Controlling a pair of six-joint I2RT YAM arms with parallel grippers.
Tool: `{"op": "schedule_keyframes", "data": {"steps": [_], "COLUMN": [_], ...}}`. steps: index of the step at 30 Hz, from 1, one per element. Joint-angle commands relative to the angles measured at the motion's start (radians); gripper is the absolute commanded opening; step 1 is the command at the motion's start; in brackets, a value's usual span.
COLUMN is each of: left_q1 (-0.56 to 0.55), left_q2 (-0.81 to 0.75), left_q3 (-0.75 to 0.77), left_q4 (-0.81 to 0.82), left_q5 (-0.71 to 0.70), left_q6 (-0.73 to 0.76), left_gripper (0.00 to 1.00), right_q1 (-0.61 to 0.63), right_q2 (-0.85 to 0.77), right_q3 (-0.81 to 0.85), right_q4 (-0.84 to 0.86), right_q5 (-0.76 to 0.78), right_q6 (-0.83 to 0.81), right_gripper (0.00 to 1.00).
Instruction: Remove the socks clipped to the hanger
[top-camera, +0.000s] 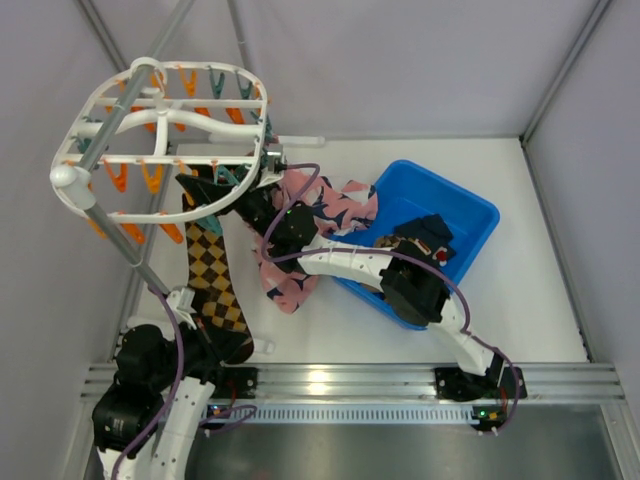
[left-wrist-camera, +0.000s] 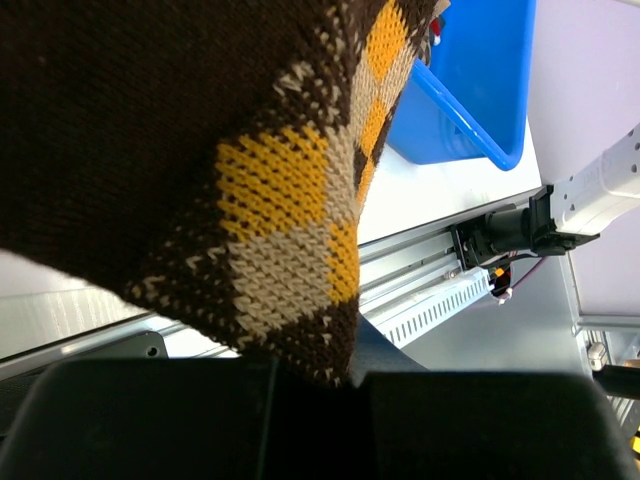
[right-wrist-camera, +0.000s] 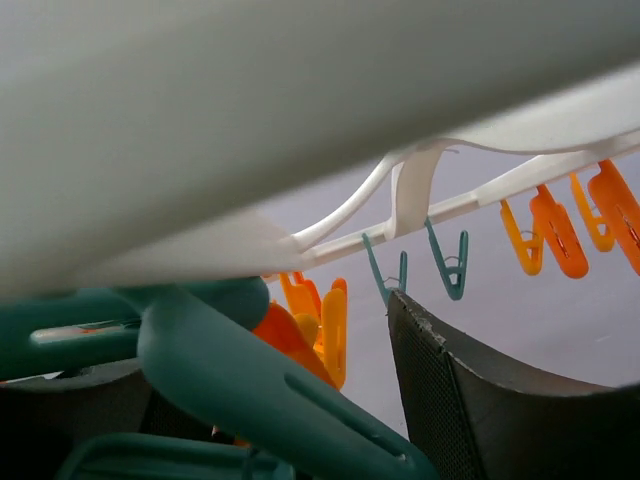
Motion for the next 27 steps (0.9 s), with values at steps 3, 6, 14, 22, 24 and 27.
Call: {"op": "schedule_keyframes", "data": {"steps": [3,6,14,22,24,27], "left_q1": [0.008,0.008,0.006,0.006,0.006,0.006], "left_q2": [-0.006,-0.006,-0.008,-0.008,-0.008,-0.009], "left_q3": [-0.006,-0.006,-0.006,-0.006,-0.006,-0.001], "left_q4": [-0.004,-0.003,-0.004,-0.004,-0.004,-0.004], "left_q5": [0.014,0.014,0.016,0.021,0.021,0.01], "left_q6": [-0.001,-0.001,0.002,0.009,0.009,0.014], "left_gripper": [0.0,0.0,0.0,0.0,0.0,0.0], "right_q1": [0.008,0.01,0.013,0.013,0.01,0.01], "right_q2": [-0.001,0.002,-0.012,-0.013,-0.012,-0.018], "right_q3": [0.044,0.044,0.032,0.024,0.026,0.023], "right_q4": [-0.012,-0.023,-0.064,-0.083,-0.089,-0.095], "right_q5": [0.001,0.006,0.038,0.05,0.052,0.052], "right_q6": [-0.032,-0.038,-0.064,-0.063,-0.051,-0.048], "right_gripper": [0.62,0.62,0.57,0.0,0.0,0.0]}}
